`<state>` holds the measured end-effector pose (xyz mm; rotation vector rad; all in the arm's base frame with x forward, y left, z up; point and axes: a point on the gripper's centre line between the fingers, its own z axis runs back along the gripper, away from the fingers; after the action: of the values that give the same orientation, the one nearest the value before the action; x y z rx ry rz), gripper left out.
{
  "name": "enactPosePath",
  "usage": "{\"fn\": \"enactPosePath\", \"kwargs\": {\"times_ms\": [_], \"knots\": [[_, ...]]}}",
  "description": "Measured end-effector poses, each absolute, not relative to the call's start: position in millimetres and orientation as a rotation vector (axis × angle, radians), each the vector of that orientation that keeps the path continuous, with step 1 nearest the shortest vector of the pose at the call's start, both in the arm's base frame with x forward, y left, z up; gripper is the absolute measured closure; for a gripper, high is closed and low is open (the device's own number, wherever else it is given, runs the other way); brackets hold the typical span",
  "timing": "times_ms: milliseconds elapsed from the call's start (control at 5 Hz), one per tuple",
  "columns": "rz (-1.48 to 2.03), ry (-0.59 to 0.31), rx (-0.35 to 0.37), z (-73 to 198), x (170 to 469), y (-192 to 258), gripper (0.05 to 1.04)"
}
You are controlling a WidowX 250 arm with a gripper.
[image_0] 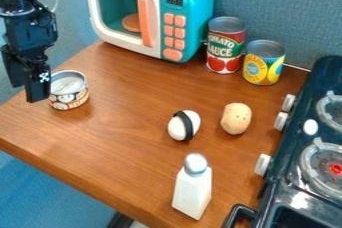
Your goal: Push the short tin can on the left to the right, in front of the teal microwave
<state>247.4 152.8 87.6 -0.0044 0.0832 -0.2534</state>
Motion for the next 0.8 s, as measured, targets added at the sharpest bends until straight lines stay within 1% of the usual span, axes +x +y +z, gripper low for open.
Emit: {"fn": "enactPosePath", "kwargs": {"times_ms": [200,400,800], "knots": [[-0.249,0.104,-0.022,79.2,245.6,151.5,0.083],[-0.209,0.100,-0.019,64.1,251.3,154.9,0.083],[-0.141,0.143,-0.014,55.2,263.0,167.1,0.083]]}}
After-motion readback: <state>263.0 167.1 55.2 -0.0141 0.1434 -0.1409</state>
